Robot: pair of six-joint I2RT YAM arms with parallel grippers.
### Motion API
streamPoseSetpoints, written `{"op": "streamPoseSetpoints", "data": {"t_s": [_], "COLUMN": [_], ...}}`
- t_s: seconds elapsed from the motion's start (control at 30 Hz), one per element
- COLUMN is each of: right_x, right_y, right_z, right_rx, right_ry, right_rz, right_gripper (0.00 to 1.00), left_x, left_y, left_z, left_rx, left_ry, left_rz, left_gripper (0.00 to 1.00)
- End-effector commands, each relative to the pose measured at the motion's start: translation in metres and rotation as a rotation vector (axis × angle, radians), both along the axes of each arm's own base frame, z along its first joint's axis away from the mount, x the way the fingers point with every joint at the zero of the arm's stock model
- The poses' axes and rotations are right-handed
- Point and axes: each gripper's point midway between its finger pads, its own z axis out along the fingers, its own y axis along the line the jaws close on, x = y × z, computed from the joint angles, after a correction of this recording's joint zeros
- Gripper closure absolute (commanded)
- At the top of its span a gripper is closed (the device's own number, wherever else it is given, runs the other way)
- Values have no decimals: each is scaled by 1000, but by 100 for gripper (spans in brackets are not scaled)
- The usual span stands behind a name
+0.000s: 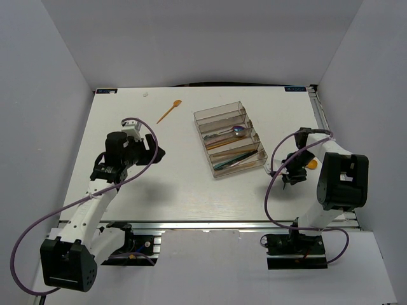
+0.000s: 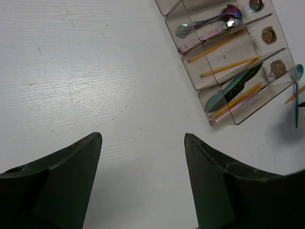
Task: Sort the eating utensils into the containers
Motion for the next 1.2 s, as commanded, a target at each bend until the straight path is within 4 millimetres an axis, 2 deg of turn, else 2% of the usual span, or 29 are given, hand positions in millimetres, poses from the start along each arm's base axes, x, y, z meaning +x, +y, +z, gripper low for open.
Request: {"op": "streamPoseSetpoints", "data": {"t_s": [0.0, 0.17, 0.27, 0.33, 0.57, 0.97, 1.17], "right_x": [24, 25, 25, 25, 18, 15, 25], "right_y": [13, 22, 23, 23, 26, 27, 31], "right_z": [14, 23, 21, 18, -3, -22, -28], "right_rx": [91, 135, 143, 147, 151, 131, 140], "right_ry": [-140, -162, -161, -159, -126, -116, -166], "right_rz": [434, 466, 470, 469, 506, 544, 544], "right_gripper": [52, 52, 52, 52, 53, 55, 66], "left_x": [1, 1, 3, 5, 7, 4, 5], "left_y": [1, 0, -1, -2, -5, -4, -5], "left_z": [7, 6, 9, 13, 10, 10, 11], "left_rx": [-26, -48, -52, -56, -66, -81, -80], "left_ry": [-24, -13, -17, -24, 0, 4, 9], "left_rz": [18, 31, 30, 27, 16, 33, 33], "left_gripper": [19, 19, 19, 19, 19, 19, 19]}}
